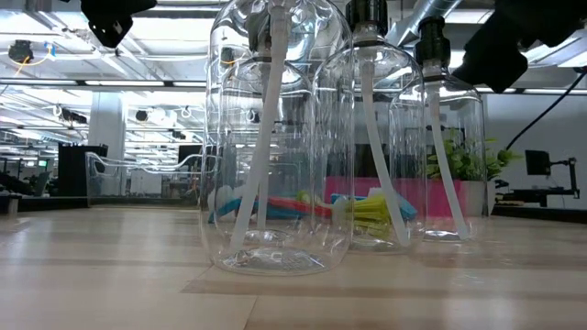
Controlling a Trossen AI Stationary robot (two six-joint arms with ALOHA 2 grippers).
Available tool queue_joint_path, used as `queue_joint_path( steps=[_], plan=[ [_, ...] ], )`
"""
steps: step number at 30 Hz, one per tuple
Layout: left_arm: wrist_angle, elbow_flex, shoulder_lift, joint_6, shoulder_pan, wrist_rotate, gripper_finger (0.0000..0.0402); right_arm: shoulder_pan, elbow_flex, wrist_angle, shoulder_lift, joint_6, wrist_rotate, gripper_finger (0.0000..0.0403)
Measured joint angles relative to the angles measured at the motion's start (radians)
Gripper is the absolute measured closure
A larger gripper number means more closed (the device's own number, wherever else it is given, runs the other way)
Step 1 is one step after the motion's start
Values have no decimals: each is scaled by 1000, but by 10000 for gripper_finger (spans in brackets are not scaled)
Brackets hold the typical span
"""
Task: Pick & Place Kitchen Sink Supplies
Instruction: Put the transparent bottle into the red bin
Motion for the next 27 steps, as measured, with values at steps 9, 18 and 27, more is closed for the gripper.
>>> queue_joint_path(
  steps=[9, 18, 27],
  plan=[
    [0, 0, 0, 0, 0, 0, 199, 0, 0, 79, 46, -8, 0, 163],
    [0, 0, 0, 1, 0, 0, 199, -26, 0, 151, 60, -34, 1, 163],
    [0, 0, 0, 1, 0, 0, 199, -57, 0, 181, 60, -34, 2, 163]
  ],
)
